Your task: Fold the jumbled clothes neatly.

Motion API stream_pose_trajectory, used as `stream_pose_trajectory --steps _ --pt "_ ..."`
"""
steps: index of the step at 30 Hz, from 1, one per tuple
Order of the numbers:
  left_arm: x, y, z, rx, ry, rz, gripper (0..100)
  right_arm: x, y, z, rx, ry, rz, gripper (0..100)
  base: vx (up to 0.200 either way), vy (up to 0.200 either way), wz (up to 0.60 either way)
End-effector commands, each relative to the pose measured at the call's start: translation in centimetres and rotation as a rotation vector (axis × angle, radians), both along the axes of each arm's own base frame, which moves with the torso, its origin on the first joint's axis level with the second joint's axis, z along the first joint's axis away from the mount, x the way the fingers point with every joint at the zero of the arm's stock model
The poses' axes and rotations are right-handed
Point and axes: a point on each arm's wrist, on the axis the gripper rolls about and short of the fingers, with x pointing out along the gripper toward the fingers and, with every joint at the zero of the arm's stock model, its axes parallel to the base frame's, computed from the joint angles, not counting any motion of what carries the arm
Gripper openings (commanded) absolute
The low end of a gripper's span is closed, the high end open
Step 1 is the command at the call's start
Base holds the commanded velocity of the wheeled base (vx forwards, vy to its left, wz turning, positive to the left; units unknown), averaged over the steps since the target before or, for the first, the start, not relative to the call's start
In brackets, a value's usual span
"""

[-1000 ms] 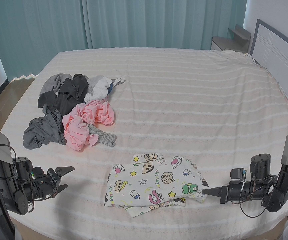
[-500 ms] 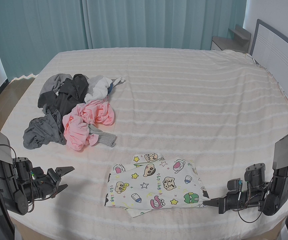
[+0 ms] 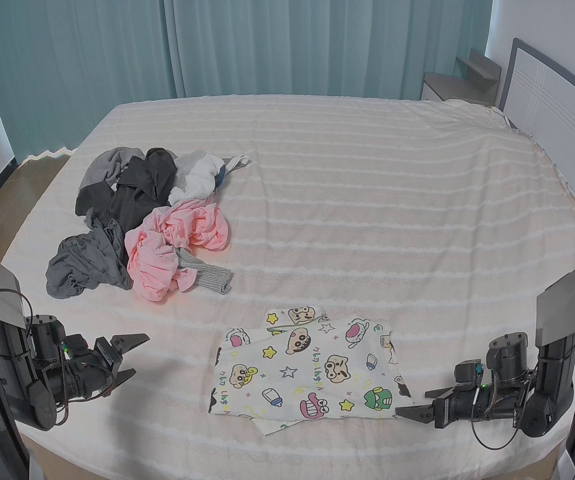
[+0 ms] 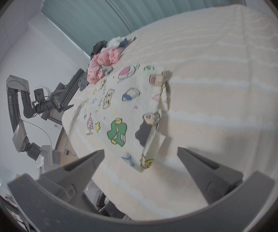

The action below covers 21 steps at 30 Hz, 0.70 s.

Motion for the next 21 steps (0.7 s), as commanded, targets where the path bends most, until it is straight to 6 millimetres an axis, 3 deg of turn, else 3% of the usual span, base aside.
stream_pose_trajectory --steps 1,6,11,17,21 --pt "-0.1 -0.6 0.1 0.02 -0.019 -0.032 100 -0.9 -0.9 2.1 -0.009 -0.096 -0.082 100 0.0 0.0 0.0" --pt "-0.7 -2.8 0.2 0.077 -0.037 -0.145 100 -0.7 -2.4 6.8 0.032 -0.284 -0.37 100 0.0 0.0 0.0" --pt "-0.2 -6.2 0.4 0.119 -0.073 -0.224 100 -2.1 -3.4 11.7 0.115 -0.502 -0.478 100 0.0 0.0 0.0" --pt "0.3 -9.6 -0.2 0.147 -0.093 -0.298 100 -4.4 -5.0 15.4 0.152 -0.694 -0.645 100 0.0 0.0 0.0" --pt "1.4 -11.1 -0.8 0.164 -0.058 -0.327 100 -5.5 -6.0 16.4 0.177 -0.73 -0.707 100 0.0 0.0 0.0"
